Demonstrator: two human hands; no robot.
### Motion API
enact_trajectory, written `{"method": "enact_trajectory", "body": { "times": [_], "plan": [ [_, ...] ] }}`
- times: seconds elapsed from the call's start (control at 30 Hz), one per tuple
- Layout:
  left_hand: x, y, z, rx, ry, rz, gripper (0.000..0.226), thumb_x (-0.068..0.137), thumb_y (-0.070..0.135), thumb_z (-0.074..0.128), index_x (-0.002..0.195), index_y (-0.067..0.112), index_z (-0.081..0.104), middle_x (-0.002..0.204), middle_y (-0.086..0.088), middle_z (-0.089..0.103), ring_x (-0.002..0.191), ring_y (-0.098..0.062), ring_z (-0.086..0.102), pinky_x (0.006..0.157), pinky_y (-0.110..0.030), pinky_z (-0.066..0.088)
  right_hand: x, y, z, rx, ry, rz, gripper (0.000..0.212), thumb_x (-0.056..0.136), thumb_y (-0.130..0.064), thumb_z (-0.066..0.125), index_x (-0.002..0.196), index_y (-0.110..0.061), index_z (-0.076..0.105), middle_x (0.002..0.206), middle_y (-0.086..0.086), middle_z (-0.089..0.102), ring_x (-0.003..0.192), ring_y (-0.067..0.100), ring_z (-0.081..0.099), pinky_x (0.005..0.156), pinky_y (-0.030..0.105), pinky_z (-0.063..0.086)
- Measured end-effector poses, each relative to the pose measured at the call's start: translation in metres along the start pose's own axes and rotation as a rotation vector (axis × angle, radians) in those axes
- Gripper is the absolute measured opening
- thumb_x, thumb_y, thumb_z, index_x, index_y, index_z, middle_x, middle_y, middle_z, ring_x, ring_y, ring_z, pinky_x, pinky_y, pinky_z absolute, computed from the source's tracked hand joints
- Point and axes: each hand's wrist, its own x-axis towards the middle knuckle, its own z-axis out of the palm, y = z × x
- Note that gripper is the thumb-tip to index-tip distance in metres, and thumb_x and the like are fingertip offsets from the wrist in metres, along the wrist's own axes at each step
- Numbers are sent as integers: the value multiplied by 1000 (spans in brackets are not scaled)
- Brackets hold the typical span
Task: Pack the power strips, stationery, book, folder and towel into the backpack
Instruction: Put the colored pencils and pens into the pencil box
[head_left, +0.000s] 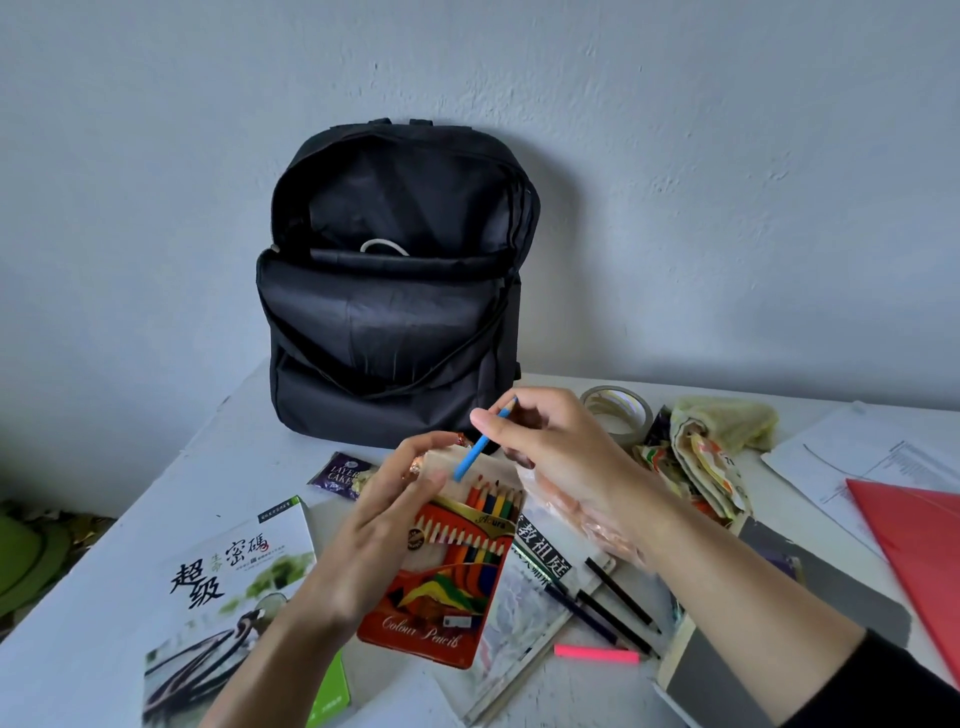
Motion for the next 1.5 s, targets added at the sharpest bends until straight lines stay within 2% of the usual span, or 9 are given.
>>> {"method": "enact_trajectory", "body": {
  "times": [0.13, 0.23, 0.37, 0.53, 0.63, 0.93, 1.1, 1.23, 1.5],
  "plan": [
    [2, 1, 2, -6, -12, 18, 29, 107, 30, 46, 129, 44, 59, 109, -8, 75, 94, -29, 77, 82, -44, 64, 5, 6, 7, -214, -38, 26, 43, 95, -57, 57, 80, -16, 56, 60, -9, 51, 65, 10, 53, 76, 44, 53],
    [4, 2, 3, -8, -14, 29, 29, 106, 30, 47, 129, 43, 60, 110, -8, 75, 95, -30, 77, 87, -49, 62, 4, 4, 10, -381, -16, -6, 49, 105, -53, 43, 70, -18, 46, 57, -10, 46, 57, 2, 45, 62, 23, 39],
    [7, 3, 6, -39, -30, 17, 27, 106, 29, 47, 125, 43, 62, 107, -8, 77, 97, -32, 76, 91, -52, 61, 4, 2, 11, -486, -1, -77, 54, 105, -50, 45, 62, -19, 40, 51, -7, 43, 52, 6, 42, 53, 24, 32],
    [10, 4, 7, -51, -19, 18, 26, 103, 32, 51, 116, 50, 65, 102, 2, 77, 95, -26, 77, 83, -43, 64, 6, 3, 8, -453, -3, -119, 56, 100, -59, 51, 69, -12, 53, 59, 2, 51, 56, 14, 48, 57, 35, 39],
    [10, 3, 6, -40, -21, 22, 27, 103, 33, 51, 110, 55, 64, 100, 6, 77, 94, -23, 77, 83, -41, 63, 5, 1, 9, -425, 33, -129, 51, 95, -58, 60, 67, -16, 55, 55, -2, 51, 54, 9, 47, 52, 23, 34],
    [5, 1, 0, -137, -55, 3, 27, 103, 28, 53, 126, 38, 63, 110, -15, 76, 98, -37, 76, 90, -57, 60, 0, 9, 14, -474, 35, -275, 48, 84, -46, 79, 60, -16, 50, 52, -8, 40, 56, 9, 38, 54, 28, 29],
    [9, -10, -2, -97, -107, -31, 54, 91, 6, 72, 135, 35, 57, 112, -17, 74, 97, -41, 75, 80, -47, 64, -6, 12, 12, -440, -27, -197, 56, 74, -55, 84, 67, -11, 50, 53, -9, 42, 55, 8, 35, 55, 26, 29],
    [14, -17, -1, -32, -81, -48, 52, 95, 7, 65, 135, 39, 54, 109, -11, 77, 94, -34, 77, 79, -46, 64, -10, 15, 5, -336, 17, -136, 43, 90, -53, 70, 74, -15, 58, 62, 1, 55, 58, 3, 45, 58, 23, 36],
    [16, -27, 1, 29, -101, -29, 53, 95, 5, 65, 131, 43, 56, 110, -6, 76, 93, -29, 78, 72, -39, 65, -15, 17, -2, -394, -46, -81, 29, 80, -42, 83, 80, -22, 64, 62, -11, 53, 58, 1, 45, 58, 25, 36]
  ]
}}
